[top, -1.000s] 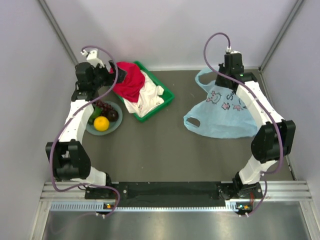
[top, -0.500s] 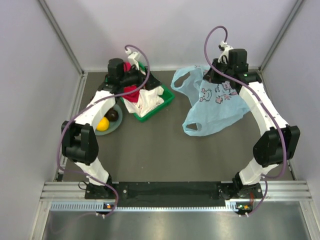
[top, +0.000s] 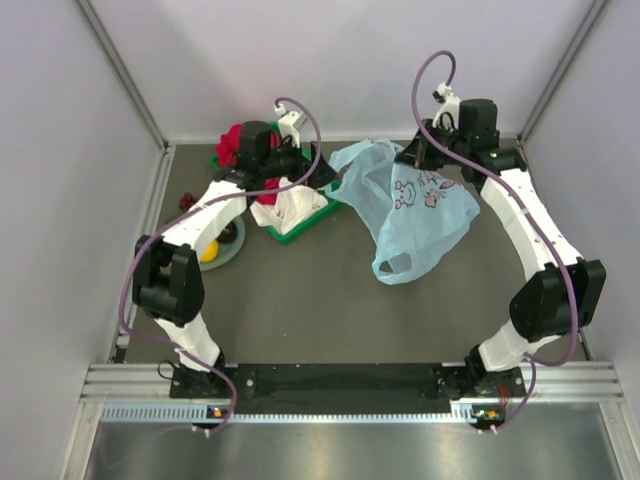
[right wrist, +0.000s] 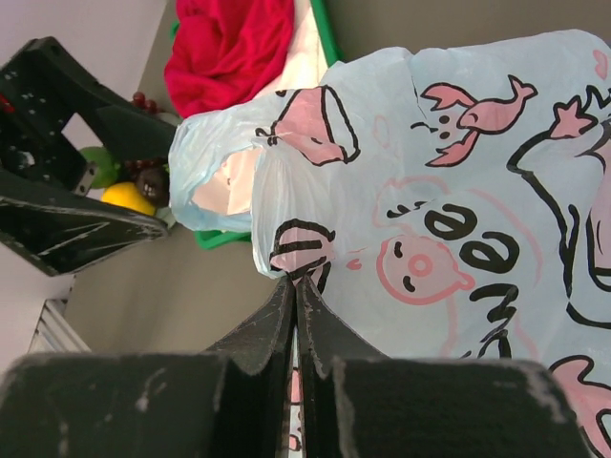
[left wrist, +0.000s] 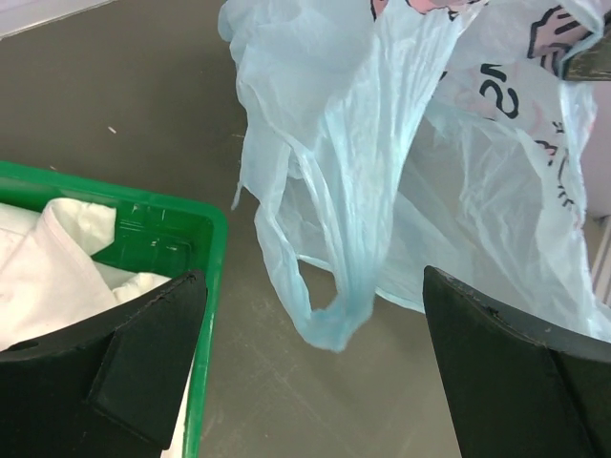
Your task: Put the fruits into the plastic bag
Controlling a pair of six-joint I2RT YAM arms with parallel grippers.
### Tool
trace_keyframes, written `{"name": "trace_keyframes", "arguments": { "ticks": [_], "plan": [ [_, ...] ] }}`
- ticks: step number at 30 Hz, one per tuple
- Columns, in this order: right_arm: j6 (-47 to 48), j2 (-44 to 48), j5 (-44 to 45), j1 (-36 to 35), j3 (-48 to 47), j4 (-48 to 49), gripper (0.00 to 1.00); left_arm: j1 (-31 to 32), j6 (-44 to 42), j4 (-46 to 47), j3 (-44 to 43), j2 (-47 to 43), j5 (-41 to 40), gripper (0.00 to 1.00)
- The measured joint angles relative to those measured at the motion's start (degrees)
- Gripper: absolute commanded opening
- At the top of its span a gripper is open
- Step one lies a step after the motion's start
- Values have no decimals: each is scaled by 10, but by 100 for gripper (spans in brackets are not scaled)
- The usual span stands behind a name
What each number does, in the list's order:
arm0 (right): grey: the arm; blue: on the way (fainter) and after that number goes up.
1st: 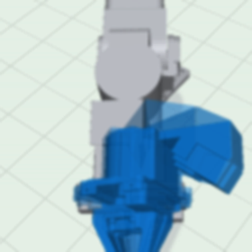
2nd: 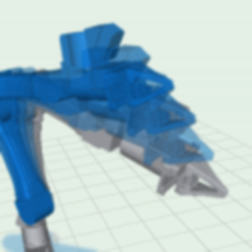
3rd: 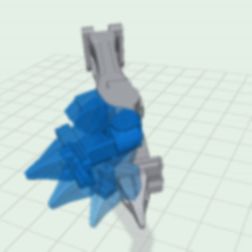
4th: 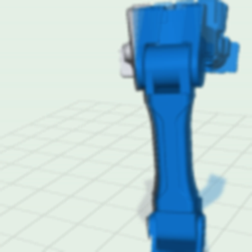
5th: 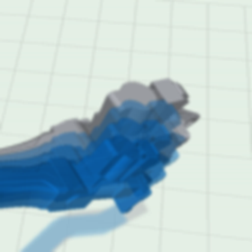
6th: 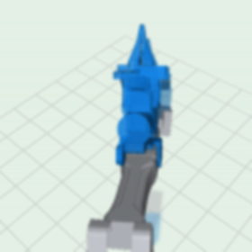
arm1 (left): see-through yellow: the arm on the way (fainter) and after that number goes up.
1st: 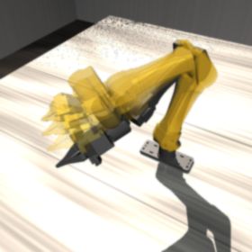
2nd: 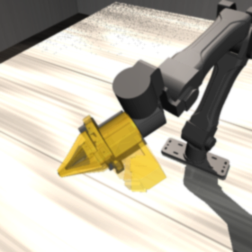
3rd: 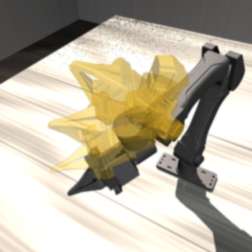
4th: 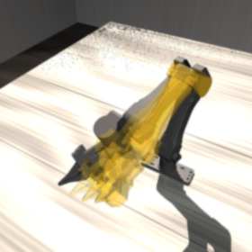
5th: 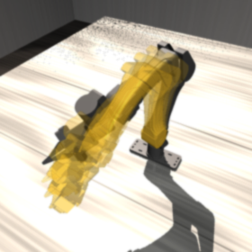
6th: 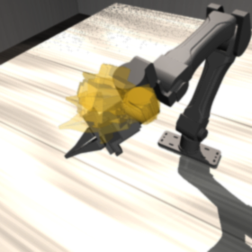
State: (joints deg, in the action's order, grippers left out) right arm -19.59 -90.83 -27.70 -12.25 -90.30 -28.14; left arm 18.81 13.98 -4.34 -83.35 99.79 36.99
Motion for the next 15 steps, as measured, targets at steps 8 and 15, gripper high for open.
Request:
{"name": "trace_keyframes", "arguments": {
  "ticks": [8, 15],
  "plan": [
    [-7, 0, -17, 0, 0, 3, 0, 17, -4, 6, -5, 9, -20, 87],
    [-4, -5, -23, 0, -3, 1, 0, 26, 5, -9, -16, 38, -25, 15]
  ]
}}
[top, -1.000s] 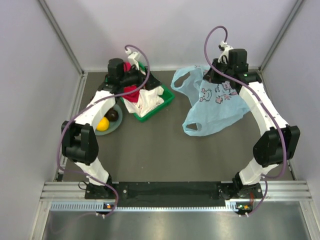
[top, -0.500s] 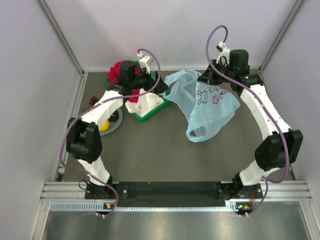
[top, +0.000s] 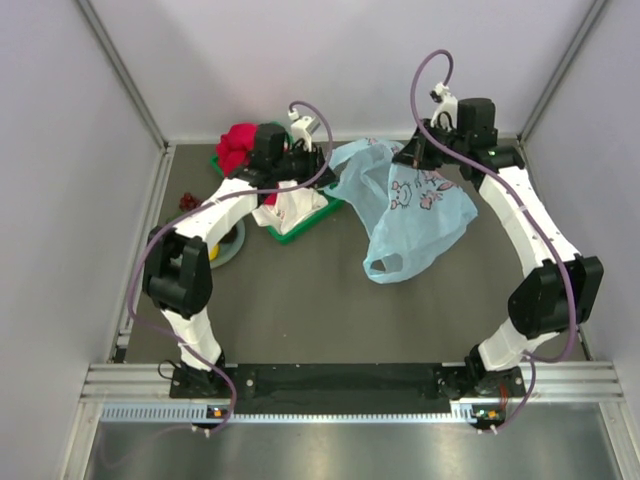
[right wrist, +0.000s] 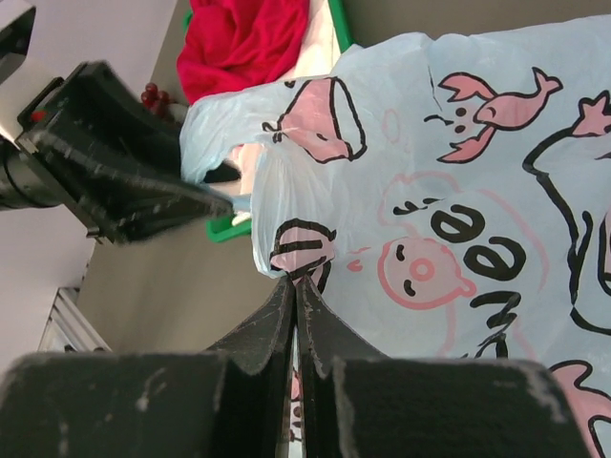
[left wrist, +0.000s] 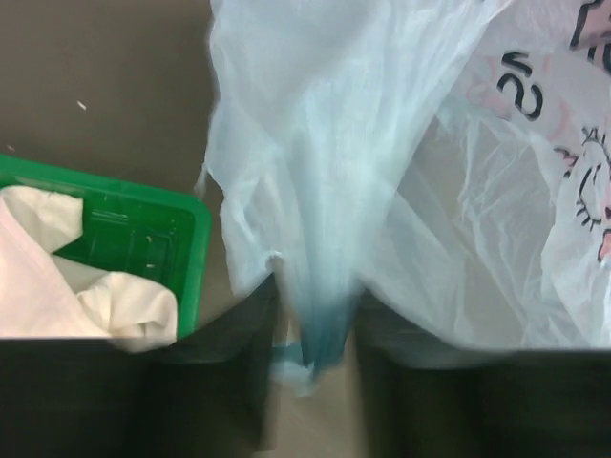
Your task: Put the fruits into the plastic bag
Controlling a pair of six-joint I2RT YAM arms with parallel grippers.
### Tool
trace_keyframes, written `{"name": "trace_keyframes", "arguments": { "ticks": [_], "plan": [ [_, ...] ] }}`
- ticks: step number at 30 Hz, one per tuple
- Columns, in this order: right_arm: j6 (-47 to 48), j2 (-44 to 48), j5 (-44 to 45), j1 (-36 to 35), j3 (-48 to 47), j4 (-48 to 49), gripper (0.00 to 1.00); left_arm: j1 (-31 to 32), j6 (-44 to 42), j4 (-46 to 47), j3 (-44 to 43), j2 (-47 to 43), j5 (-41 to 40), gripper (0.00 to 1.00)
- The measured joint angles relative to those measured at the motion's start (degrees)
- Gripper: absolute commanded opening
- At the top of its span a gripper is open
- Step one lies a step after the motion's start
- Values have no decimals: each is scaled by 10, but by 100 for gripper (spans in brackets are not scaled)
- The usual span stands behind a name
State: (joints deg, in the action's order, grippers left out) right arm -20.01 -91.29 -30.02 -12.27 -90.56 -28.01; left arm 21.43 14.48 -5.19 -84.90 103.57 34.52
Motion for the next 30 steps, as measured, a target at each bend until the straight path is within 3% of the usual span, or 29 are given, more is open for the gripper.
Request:
{"name": "trace_keyframes", "arguments": {
  "ticks": [2, 6, 10, 13, 17, 22, 30],
  "plan": [
    [4, -10, 0, 0, -11, -7, 1, 0, 3, -13, -14, 9, 0, 0],
    [12, -23, 18, 0, -26, -21, 15, 0, 3, -30, -33, 14, -2, 0],
    [26, -24, 60, 0, -33, -36, 51, 0, 5, -32, -37, 14, -10, 0],
    [43, -23, 91, -1, -33, -47, 59, 0, 7, -43, -40, 14, -12, 0],
    [84, -14, 167, -25, -32, -60, 64, 0, 19, -68, -65, 18, -15, 0],
    [123, 38, 301, -106, -14, -65, 70, 1, 31, -99, -121, 31, -29, 0],
    [77, 140, 392, -171, 21, -120, 69, 1, 64, -119, -170, 53, -38, 0]
  ]
}}
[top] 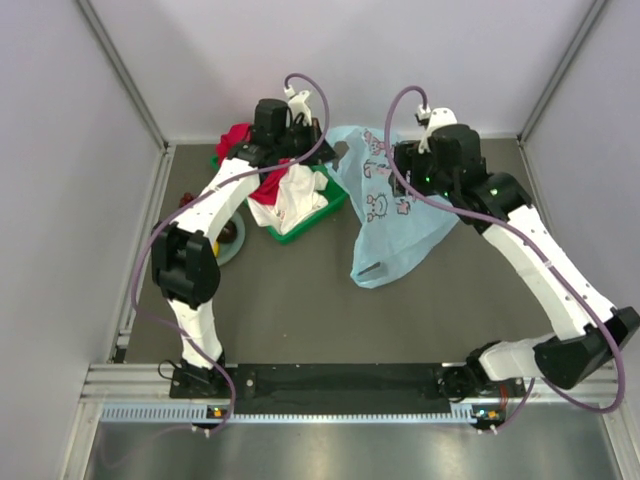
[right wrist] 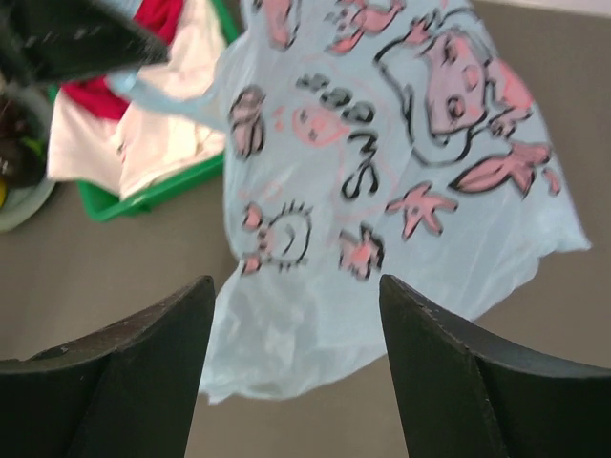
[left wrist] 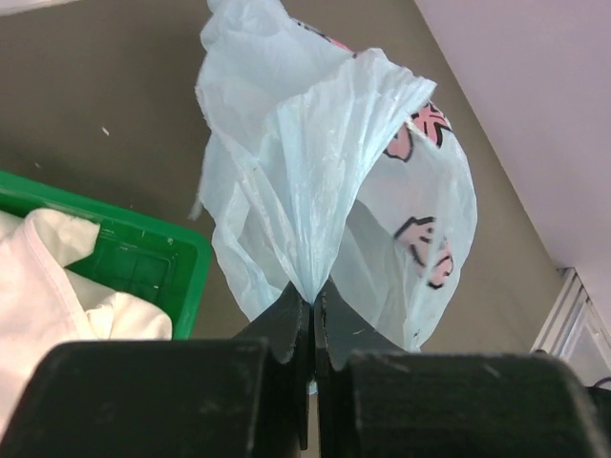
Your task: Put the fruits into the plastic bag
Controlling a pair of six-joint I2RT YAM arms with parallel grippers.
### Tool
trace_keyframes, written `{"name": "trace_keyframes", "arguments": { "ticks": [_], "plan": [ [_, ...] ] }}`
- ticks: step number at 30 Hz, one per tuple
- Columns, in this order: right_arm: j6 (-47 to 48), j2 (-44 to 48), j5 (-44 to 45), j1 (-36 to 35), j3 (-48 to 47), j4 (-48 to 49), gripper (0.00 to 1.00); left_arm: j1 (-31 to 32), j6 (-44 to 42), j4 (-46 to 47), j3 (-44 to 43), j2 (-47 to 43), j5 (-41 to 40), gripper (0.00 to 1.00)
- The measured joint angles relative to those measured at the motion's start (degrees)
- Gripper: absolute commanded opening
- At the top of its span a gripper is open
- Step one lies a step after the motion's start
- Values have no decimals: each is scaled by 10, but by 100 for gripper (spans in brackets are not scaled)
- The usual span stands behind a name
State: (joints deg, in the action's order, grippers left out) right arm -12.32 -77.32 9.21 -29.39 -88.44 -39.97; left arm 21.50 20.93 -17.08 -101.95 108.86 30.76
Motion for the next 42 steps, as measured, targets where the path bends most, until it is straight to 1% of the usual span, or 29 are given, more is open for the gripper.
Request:
{"name": "trace_keyframes", "arguments": {
  "ticks": [3, 7, 10, 13, 17, 21, 24, 26, 30, 34, 39, 42],
  "plan": [
    [-19, 21, -4, -27, 19, -26, 69, 0, 12, -18, -26, 23, -7, 0],
    [-37, 28, -5, -56, 57, -55, 70, 0, 31, -35, -45, 41, -13, 0],
    [-49, 20, -1, -75, 82, -71, 71, 0, 46, -40, -49, 43, -12, 0],
    [-49, -2, 18, -94, 82, -71, 73, 0, 56, -40, -49, 43, -12, 0],
    [-43, -64, 55, -130, 66, -58, 74, 0, 65, -41, -49, 42, -11, 0],
    [-32, -125, 68, -144, 37, -56, 76, -3, 72, -44, -49, 37, -11, 0],
    [-28, -150, 71, -153, -2, -66, 79, -5, 77, -45, -49, 32, -10, 0],
    [-26, -155, 70, -165, -26, -70, 79, -8, 80, -44, -50, 30, -10, 0],
    [-22, -154, 61, -183, -42, -73, 79, -13, 93, -44, -50, 29, -7, 0],
    [-22, -154, 80, -200, -21, -80, 79, -16, 110, -37, -50, 29, -1, 0],
    [-25, -154, 123, -234, 28, -90, 79, -16, 123, -35, -50, 29, 1, 0],
    [-34, -154, 144, -243, 58, -90, 79, -16, 124, -35, -50, 29, 1, 0]
  ]
}}
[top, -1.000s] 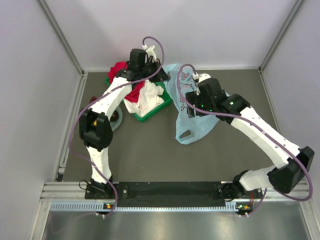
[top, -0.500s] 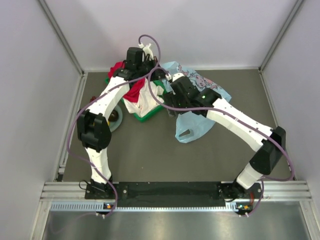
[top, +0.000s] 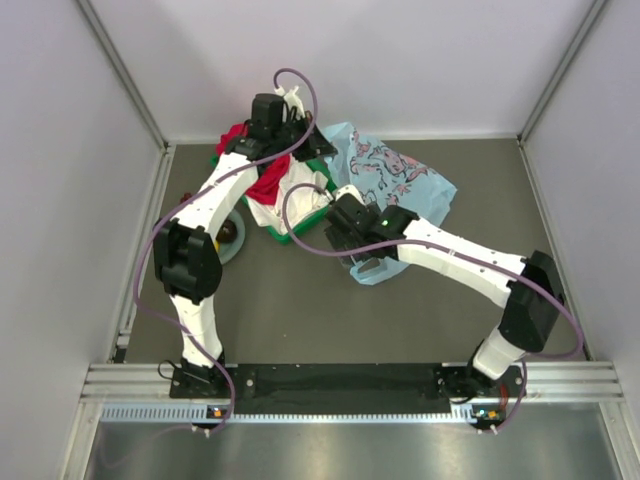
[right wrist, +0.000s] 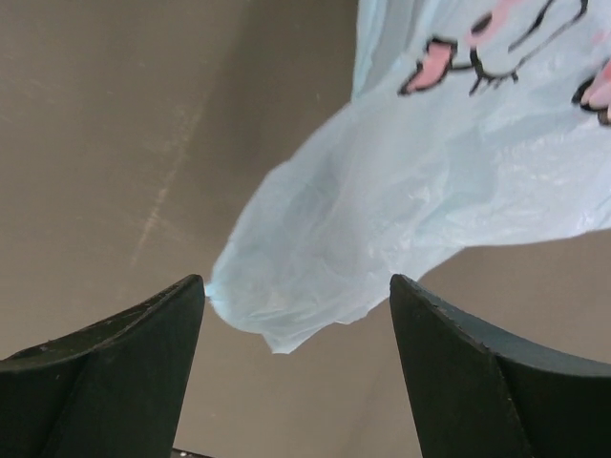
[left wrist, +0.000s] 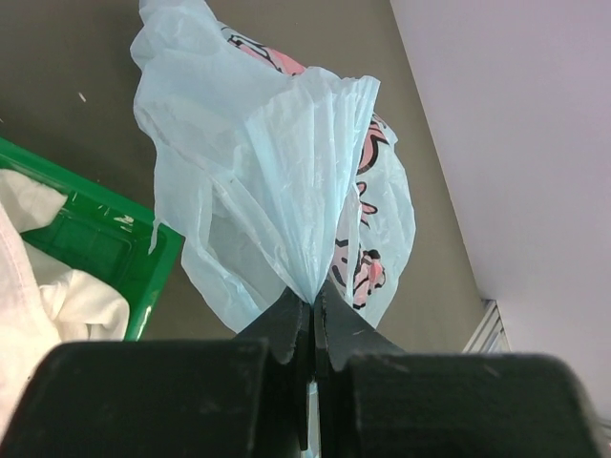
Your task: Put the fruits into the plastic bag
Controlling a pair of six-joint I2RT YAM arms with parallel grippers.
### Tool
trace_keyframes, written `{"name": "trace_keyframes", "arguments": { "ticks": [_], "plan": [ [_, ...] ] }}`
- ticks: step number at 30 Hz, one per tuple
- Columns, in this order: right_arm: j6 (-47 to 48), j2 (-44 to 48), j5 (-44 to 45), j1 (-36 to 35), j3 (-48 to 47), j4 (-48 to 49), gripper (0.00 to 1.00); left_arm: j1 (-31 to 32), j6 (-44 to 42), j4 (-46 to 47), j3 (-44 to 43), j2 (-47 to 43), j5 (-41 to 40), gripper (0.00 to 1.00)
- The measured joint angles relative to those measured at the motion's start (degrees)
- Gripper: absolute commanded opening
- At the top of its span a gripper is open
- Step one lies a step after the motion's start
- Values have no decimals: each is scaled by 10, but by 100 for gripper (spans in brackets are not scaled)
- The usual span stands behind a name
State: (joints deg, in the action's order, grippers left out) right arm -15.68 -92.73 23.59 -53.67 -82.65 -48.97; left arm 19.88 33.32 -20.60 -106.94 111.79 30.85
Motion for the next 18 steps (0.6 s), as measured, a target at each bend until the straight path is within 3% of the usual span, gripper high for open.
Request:
{"name": "trace_keyframes", "arguments": {
  "ticks": [6, 9, 10, 13, 16, 18],
  "plan": [
    [-10, -7, 30, -1, 33, 12, 79, -1, -1, 0, 0, -2, -1, 0],
    [0, -8, 31, -1, 58, 39, 59, -1, -1, -1, 0, -7, 0, 0],
    [5, -9, 31, -1, 66, 47, 42, -1, -2, 0, 0, -9, -1, 0],
    [11, -16, 31, 3, 72, 54, 14, -2, -5, -1, 7, -22, -1, 0],
    [10, -13, 29, 12, 71, 56, 5, -3, -25, -10, 13, -36, -10, 0],
    [9, -5, 27, 22, 60, 46, 4, -4, -45, -18, 13, -42, -21, 0]
  ]
}}
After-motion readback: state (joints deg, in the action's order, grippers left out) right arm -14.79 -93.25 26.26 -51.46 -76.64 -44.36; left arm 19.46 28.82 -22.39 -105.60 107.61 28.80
